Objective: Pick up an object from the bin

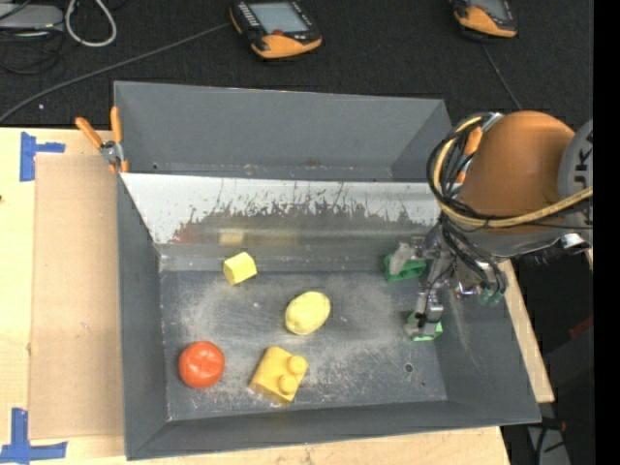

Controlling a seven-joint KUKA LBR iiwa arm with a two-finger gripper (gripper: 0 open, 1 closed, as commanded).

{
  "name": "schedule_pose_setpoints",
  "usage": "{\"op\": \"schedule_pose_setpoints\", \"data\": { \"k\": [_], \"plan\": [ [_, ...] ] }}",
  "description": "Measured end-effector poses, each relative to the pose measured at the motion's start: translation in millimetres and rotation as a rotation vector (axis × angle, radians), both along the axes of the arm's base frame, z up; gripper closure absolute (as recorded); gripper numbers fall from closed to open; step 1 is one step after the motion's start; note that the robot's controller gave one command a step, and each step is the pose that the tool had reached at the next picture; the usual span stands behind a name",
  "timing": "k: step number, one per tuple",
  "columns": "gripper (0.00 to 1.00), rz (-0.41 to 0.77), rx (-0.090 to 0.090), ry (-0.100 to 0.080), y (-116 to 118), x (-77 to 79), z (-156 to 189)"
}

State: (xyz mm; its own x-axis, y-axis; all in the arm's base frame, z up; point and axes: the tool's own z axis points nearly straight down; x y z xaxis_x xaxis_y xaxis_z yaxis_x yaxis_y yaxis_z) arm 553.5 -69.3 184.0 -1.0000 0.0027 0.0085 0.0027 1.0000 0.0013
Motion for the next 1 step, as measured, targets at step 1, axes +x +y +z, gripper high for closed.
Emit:
{"op": "schedule_pose_setpoints", "data": {
  "k": [1],
  "plan": [
    [0.00,0.002,-0.001,-0.008,0.3,1.5,4.6]
  ]
}}
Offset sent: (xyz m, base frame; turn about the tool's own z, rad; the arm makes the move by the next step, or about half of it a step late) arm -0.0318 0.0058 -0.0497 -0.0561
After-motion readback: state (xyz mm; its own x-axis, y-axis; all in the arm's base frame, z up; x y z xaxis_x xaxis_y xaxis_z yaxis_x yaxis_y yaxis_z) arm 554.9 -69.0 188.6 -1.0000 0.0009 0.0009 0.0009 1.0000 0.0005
